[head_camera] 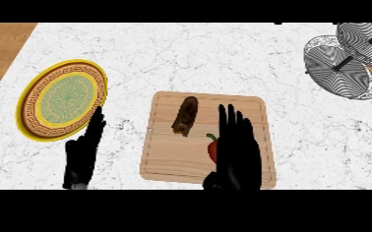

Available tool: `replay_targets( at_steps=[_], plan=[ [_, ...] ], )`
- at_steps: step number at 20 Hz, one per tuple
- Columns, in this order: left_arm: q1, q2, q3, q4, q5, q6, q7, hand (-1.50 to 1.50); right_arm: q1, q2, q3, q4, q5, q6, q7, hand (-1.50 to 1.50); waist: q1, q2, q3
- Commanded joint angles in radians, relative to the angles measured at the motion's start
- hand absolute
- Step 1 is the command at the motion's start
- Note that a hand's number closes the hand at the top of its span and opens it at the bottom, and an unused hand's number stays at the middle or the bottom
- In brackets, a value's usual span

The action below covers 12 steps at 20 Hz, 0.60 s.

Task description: Pick the bell pepper from the cutting board and place it in the tiered basket

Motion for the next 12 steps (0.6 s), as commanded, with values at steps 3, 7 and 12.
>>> replay_targets(
  at_steps=[3, 7, 12],
  plan=[
    [-0.049, -0.027, 0.001, 0.054, -0.009, 0.007, 0.028, 0.0, -0.008, 0.069, 0.002, 0.039, -0.019, 0.181, 0.238, -1.5, -0.013, 0.003, -0.004],
    [-0.013, -0.018, 0.005, 0.036, -0.024, 0.014, 0.014, 0.0, -0.016, 0.07, -0.053, 0.067, -0.042, 0.197, 0.226, -1.5, -0.004, 0.002, -0.004],
    [-0.024, -0.006, 0.028, 0.055, -0.011, -0.024, -0.002, 0.0, -0.061, 0.07, -0.119, 0.138, -0.073, 0.192, 0.183, -1.5, -0.001, 0.004, -0.003]
  ],
)
